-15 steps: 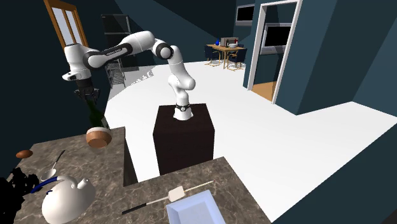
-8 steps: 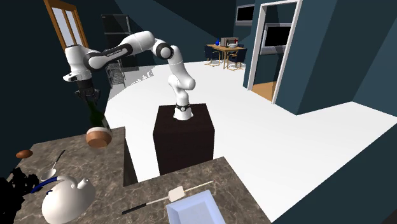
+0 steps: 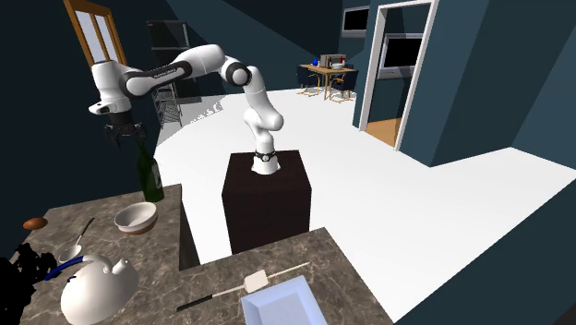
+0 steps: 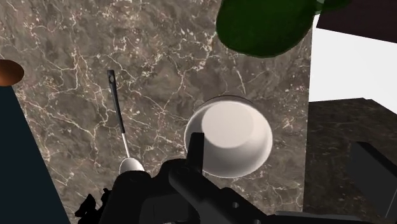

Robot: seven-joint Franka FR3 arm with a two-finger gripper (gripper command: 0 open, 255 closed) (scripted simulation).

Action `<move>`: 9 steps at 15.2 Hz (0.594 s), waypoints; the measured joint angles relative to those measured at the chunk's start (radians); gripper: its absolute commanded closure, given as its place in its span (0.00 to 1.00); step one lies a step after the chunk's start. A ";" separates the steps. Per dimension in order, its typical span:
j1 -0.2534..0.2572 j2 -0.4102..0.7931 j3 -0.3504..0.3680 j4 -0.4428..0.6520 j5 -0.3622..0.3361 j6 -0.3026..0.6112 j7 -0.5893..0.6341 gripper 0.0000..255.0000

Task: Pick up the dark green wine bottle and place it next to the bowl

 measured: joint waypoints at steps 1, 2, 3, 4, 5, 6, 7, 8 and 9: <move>-0.001 -0.007 -0.002 0.019 -0.003 -0.025 0.000 0.00; -0.002 -0.008 -0.002 0.043 -0.005 -0.049 0.004 0.00; 0.000 -0.015 -0.003 0.051 -0.008 -0.063 0.007 0.00; -0.001 -0.015 -0.004 0.058 -0.008 -0.071 0.006 0.00; -0.002 -0.016 -0.004 0.060 -0.009 -0.075 0.006 0.00; -0.002 -0.016 -0.004 0.063 -0.009 -0.077 0.006 0.00; -0.002 -0.016 -0.004 0.064 -0.009 -0.079 0.006 0.00; -0.002 -0.016 -0.004 0.065 -0.009 -0.079 0.006 0.00; -0.002 -0.016 -0.004 0.065 -0.009 -0.079 0.006 0.00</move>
